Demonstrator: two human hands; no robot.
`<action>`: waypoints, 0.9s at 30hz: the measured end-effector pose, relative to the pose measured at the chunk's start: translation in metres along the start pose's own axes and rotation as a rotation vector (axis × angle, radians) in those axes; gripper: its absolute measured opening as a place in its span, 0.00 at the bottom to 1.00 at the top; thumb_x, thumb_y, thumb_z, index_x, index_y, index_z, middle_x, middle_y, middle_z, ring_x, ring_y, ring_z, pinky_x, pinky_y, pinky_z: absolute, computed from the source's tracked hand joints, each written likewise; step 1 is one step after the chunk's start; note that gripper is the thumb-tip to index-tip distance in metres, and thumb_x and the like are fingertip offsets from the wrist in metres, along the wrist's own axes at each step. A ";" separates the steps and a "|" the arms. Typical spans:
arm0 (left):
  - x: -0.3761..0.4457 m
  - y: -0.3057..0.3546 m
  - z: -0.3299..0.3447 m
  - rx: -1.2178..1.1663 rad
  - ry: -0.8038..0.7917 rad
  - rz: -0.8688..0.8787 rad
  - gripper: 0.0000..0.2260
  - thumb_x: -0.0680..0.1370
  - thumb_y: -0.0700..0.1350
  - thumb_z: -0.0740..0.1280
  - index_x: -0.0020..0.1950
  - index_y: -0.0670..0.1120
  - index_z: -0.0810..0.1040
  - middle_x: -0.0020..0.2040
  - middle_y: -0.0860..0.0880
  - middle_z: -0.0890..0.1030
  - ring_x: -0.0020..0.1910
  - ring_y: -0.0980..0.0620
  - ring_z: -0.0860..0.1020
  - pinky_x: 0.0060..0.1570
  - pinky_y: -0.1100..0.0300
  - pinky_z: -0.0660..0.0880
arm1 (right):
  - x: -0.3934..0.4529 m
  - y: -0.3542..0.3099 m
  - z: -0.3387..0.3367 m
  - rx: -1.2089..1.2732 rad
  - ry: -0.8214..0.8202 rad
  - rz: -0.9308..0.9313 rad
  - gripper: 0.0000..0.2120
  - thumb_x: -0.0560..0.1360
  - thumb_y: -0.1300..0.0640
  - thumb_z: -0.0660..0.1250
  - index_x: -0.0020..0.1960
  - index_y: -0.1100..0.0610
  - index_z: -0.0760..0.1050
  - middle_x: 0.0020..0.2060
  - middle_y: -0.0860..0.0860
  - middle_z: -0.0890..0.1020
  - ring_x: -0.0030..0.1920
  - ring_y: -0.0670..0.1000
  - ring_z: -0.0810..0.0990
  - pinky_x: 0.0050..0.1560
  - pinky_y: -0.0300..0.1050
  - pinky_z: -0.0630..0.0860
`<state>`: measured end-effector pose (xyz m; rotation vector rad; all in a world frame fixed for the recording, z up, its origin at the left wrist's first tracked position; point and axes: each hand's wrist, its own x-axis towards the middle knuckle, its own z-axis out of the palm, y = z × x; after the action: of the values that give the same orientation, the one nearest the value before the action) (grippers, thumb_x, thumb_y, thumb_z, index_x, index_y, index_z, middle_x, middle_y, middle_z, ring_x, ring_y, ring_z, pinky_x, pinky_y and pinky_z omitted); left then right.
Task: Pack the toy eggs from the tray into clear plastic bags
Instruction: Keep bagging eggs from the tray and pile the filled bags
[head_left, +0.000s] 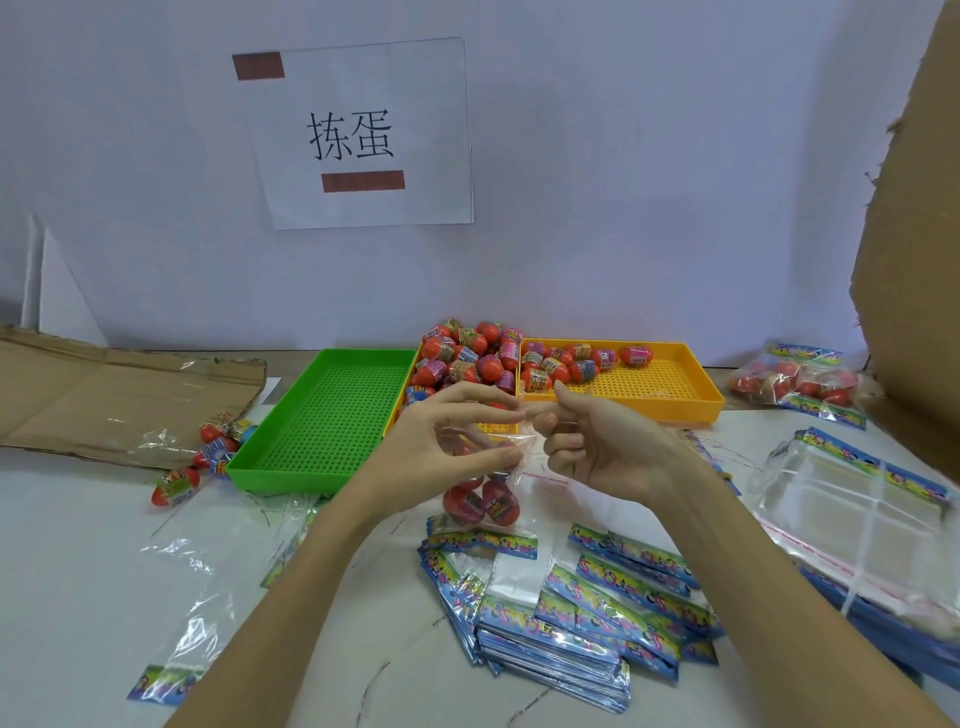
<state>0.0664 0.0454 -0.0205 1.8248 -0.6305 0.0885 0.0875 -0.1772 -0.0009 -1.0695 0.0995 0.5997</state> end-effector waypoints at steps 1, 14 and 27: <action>0.000 0.000 0.000 0.001 -0.010 -0.001 0.16 0.75 0.43 0.79 0.63 0.47 0.86 0.67 0.54 0.81 0.47 0.47 0.87 0.49 0.57 0.81 | 0.000 0.001 0.001 -0.014 0.000 0.000 0.21 0.86 0.47 0.60 0.58 0.64 0.80 0.34 0.49 0.72 0.29 0.44 0.63 0.25 0.35 0.64; 0.000 0.000 -0.001 0.090 0.032 -0.100 0.14 0.74 0.52 0.79 0.58 0.52 0.87 0.55 0.56 0.82 0.46 0.53 0.86 0.46 0.63 0.78 | 0.004 -0.007 -0.012 -0.374 0.462 -0.329 0.28 0.82 0.32 0.54 0.61 0.52 0.80 0.37 0.53 0.74 0.27 0.46 0.67 0.27 0.39 0.64; 0.005 0.014 -0.001 -0.431 0.412 -0.270 0.13 0.69 0.45 0.80 0.52 0.43 0.88 0.53 0.46 0.88 0.47 0.45 0.88 0.38 0.53 0.85 | -0.004 0.005 0.005 -0.916 0.066 -0.518 0.09 0.76 0.44 0.74 0.50 0.49 0.86 0.44 0.47 0.88 0.47 0.47 0.85 0.45 0.37 0.80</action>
<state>0.0648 0.0416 -0.0055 1.3999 -0.0962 0.1319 0.0808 -0.1729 -0.0012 -1.9154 -0.4271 0.1086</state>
